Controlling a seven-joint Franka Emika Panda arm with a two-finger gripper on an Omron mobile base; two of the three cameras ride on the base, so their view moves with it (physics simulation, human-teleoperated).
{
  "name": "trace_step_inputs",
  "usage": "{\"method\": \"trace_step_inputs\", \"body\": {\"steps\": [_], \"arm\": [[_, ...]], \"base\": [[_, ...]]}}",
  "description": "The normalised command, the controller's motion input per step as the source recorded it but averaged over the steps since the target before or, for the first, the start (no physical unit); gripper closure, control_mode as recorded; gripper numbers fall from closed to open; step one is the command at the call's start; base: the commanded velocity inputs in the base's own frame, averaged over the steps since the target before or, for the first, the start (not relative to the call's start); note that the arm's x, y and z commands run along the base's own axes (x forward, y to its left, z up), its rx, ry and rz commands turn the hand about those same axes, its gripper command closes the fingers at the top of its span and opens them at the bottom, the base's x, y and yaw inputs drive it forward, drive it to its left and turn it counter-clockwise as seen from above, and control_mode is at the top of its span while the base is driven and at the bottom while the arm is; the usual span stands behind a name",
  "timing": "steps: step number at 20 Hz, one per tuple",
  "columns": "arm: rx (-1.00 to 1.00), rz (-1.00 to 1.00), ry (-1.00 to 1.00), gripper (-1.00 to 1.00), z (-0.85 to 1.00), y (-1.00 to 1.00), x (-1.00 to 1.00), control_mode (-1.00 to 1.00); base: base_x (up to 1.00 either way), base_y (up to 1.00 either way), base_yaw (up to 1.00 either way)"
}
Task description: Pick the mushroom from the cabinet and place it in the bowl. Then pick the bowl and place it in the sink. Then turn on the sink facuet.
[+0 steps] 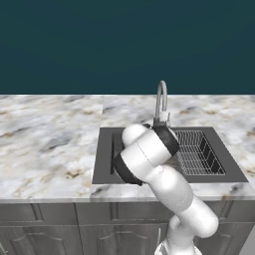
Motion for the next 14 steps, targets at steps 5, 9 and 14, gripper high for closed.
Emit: {"method": "trace_step_inputs", "body": {"steps": [5, 9, 14], "arm": [[-0.11, -0.58, -0.08, 1.00, -0.30, 0.77, 0.90, -1.00], [-0.03, -0.55, -0.02, 1.00, -0.10, 0.82, 0.73, -1.00], [0.00, -0.50, 0.00, -1.00, 0.00, 0.95, 0.32, -1.00]], "base": [[0.00, 0.00, 0.00], [0.00, 0.00, 0.00], [0.00, 0.00, 0.00]]}}
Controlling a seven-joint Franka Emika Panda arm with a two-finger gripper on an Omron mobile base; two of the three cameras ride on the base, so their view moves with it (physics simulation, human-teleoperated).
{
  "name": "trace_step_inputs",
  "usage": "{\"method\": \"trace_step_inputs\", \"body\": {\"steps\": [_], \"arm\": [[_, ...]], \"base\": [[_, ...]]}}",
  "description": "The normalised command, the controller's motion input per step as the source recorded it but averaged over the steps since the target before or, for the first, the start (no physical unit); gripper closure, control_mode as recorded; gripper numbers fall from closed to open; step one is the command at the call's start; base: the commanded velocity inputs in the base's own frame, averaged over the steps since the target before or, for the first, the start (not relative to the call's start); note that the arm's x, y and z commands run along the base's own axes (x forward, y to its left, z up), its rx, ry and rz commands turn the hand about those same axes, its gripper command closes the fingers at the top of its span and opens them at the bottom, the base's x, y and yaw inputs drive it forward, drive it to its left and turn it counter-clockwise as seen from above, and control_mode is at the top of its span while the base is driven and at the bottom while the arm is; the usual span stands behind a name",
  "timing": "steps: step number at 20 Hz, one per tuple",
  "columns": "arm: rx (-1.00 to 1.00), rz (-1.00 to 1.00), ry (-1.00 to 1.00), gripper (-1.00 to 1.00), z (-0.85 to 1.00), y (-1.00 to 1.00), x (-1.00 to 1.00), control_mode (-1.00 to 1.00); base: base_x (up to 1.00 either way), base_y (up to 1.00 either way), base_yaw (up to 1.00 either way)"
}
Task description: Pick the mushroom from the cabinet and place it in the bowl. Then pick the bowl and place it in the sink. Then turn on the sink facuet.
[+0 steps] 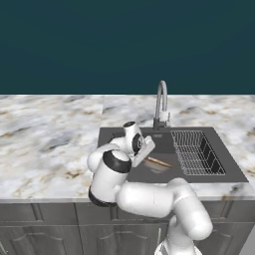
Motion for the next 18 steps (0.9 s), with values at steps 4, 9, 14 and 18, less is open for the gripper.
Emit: {"method": "trace_step_inputs", "body": {"steps": [4, 9, 14, 18], "arm": [[0.00, -0.48, 0.00, -1.00, 0.00, 0.93, 0.29, -1.00], [0.00, -0.46, 0.00, -1.00, -0.10, 0.57, 0.22, -1.00], [0.00, -0.42, -0.07, -1.00, 0.00, 0.54, 0.06, -1.00], [-0.02, -0.37, -0.16, -1.00, 0.14, 0.74, 0.00, -1.00]], "base": [[0.00, 0.00, 0.00], [0.00, 0.00, 0.00], [0.00, 0.00, 0.00], [0.00, 0.00, 0.00]]}}
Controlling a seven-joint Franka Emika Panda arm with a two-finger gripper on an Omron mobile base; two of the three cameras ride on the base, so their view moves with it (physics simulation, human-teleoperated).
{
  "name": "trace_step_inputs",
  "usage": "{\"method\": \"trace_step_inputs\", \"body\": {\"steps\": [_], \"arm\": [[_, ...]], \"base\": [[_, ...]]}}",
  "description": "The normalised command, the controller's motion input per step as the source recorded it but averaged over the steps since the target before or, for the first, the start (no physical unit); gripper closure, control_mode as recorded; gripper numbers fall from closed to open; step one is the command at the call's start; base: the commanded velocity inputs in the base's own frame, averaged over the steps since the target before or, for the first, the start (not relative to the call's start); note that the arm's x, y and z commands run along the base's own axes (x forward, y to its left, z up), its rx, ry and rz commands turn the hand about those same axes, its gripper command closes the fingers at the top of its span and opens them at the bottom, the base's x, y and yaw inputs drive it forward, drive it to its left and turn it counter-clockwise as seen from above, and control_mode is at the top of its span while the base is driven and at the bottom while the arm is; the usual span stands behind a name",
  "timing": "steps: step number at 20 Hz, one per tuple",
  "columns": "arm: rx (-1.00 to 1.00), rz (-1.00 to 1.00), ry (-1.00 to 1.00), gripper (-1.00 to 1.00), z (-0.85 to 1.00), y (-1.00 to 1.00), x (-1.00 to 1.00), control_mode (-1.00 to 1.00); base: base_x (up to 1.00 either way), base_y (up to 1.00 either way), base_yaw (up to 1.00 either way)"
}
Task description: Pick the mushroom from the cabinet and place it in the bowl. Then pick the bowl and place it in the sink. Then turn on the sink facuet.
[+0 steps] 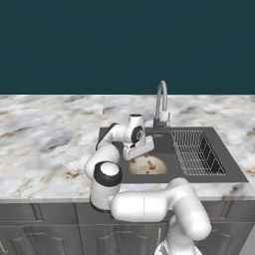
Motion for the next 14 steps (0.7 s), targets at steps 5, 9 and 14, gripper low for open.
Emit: {"method": "trace_step_inputs", "body": {"steps": [5, 9, 14], "arm": [[-0.06, -0.35, -0.31, -1.00, 0.53, 0.72, -0.16, -1.00], [-0.03, -0.36, -0.41, -1.00, 0.89, 0.42, -0.48, -1.00], [-0.01, -0.30, -0.39, -1.00, 0.63, 0.24, -0.85, -1.00]], "base": [[0.00, 0.00, 0.00], [0.00, 0.00, 0.00], [0.00, 0.00, 0.00]]}}
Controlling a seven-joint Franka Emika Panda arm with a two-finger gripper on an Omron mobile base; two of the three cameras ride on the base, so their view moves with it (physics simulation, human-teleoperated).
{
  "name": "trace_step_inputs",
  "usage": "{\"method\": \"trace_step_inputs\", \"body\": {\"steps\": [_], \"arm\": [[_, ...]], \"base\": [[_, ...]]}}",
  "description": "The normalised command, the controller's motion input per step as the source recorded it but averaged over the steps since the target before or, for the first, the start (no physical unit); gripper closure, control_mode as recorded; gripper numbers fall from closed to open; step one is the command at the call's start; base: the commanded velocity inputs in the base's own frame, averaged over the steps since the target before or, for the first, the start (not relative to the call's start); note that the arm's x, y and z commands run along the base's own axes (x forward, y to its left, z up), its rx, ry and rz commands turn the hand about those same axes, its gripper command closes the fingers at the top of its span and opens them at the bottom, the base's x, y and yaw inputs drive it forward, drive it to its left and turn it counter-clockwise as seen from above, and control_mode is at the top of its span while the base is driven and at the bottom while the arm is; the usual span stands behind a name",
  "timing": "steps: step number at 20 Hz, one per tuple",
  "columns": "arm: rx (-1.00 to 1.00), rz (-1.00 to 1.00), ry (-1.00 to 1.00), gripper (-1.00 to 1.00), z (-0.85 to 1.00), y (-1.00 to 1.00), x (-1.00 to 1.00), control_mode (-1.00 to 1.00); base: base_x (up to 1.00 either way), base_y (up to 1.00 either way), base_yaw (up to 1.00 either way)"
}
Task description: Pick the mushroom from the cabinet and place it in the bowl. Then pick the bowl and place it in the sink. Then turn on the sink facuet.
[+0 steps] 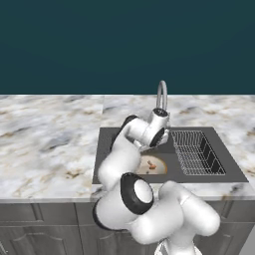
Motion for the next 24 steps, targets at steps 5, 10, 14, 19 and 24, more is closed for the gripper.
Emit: {"method": "trace_step_inputs", "body": {"steps": [5, 10, 14, 19, 24], "arm": [[-0.09, -0.11, -0.40, -1.00, 0.73, 0.40, -0.71, -1.00], [0.02, -0.21, -0.29, -1.00, 1.00, 0.01, -0.84, -1.00], [0.18, -0.27, -0.09, -1.00, 1.00, -0.18, -0.84, -1.00], [0.30, -0.34, 0.00, -1.00, 0.99, -0.53, -0.59, -1.00], [0.35, -0.34, 0.02, -1.00, 0.78, -0.81, -0.24, -1.00]], "base": [[0.00, 0.00, 0.00], [0.00, 0.00, 0.00], [0.00, 0.00, 0.00], [0.00, 0.00, 0.00], [0.00, 0.00, 0.00]]}}
